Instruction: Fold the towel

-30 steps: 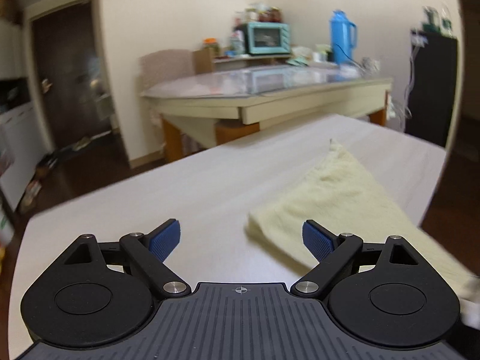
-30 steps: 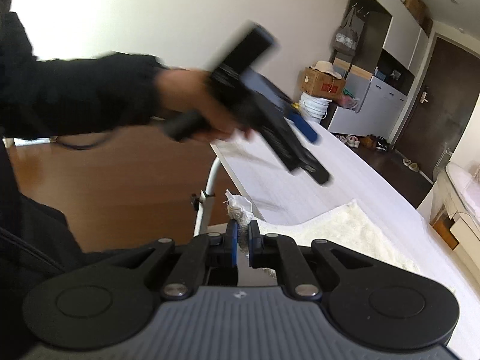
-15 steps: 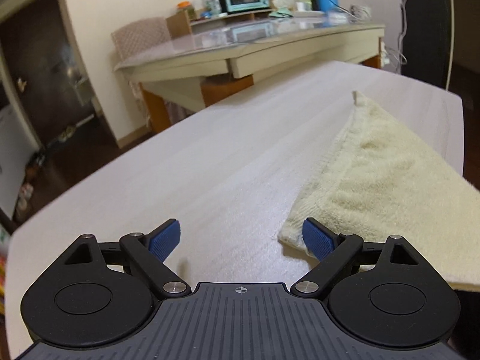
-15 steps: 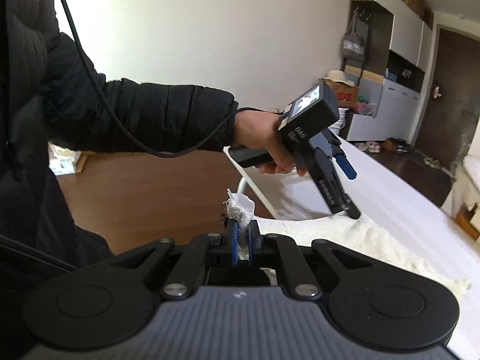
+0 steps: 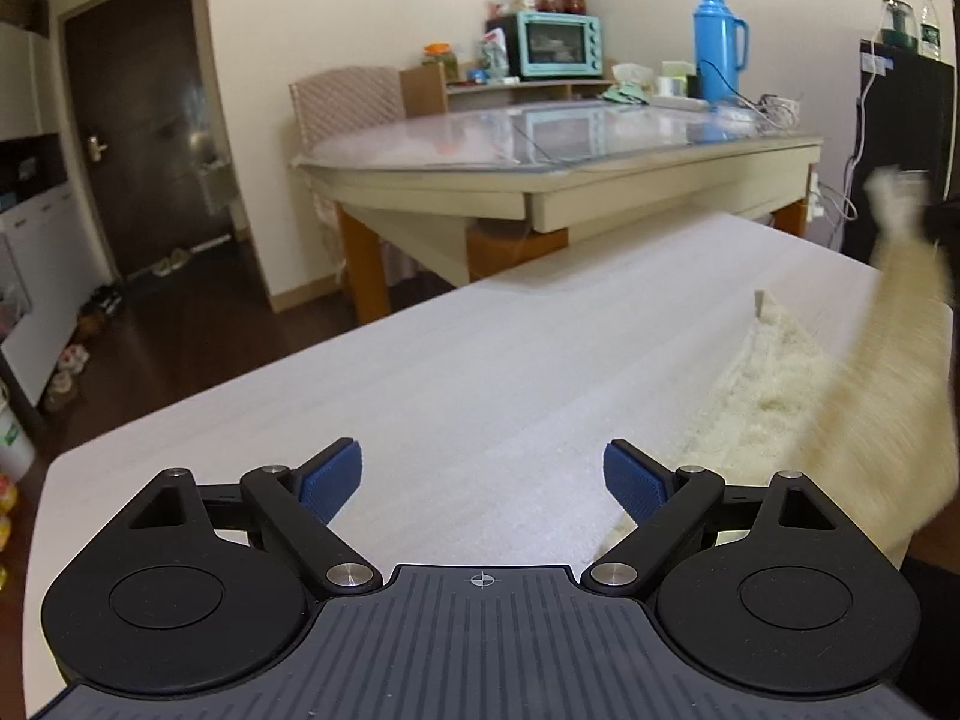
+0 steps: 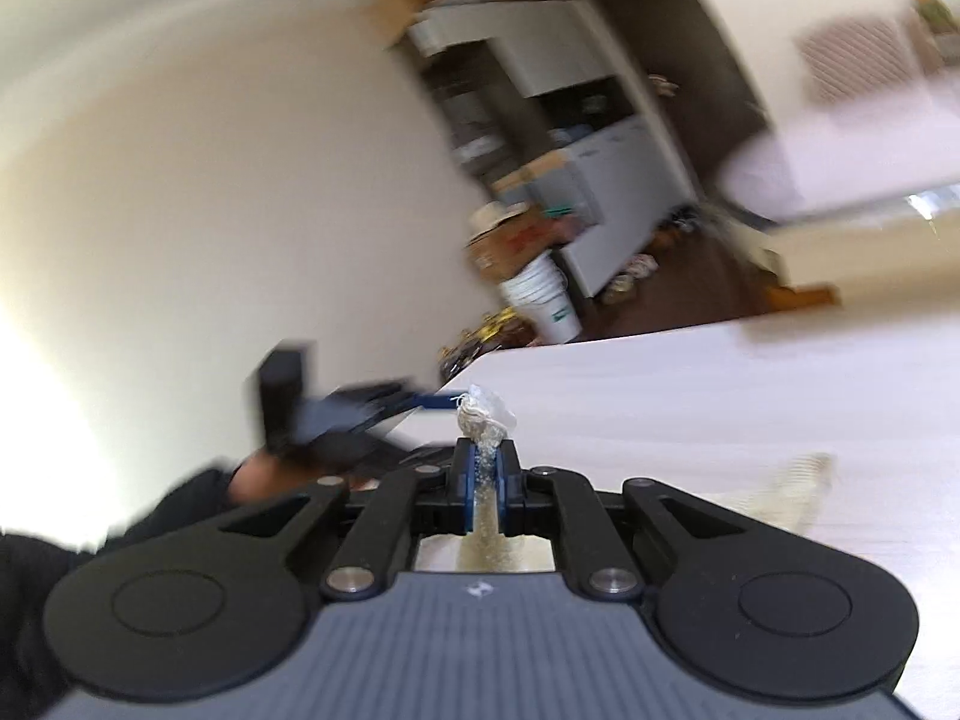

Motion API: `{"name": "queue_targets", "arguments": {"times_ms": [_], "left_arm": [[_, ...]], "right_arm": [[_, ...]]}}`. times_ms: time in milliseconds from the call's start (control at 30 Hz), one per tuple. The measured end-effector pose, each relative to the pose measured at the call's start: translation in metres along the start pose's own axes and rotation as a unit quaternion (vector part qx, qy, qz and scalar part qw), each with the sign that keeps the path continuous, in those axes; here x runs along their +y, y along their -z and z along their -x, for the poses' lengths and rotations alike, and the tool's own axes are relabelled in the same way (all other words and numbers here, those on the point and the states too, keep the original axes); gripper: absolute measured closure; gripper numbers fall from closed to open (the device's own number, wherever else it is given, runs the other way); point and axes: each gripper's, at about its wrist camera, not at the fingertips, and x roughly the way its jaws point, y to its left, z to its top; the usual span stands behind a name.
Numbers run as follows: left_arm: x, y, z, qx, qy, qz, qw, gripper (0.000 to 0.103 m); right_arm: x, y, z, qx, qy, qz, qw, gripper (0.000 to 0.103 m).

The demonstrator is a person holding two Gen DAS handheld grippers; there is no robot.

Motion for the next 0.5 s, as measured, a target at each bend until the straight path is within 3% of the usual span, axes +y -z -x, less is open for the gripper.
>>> {"name": "queue_targets", "arguments": {"times_ms": [233,500], "left_arm": [[-0.007,0.005,0.002,0.003,0.003,-0.004,1.0,0.011],[-0.018,0.002,-0.002,-0.01,0.021,-0.01,0.9997,0.011]], "right_arm": [[-0.073,0.001,-0.01,-0.024,0.01,-0.123,0.992,0.095],[-0.11,0.005,-0.028,-0.037,0.026,-0.204,0.978,0.095]]}}
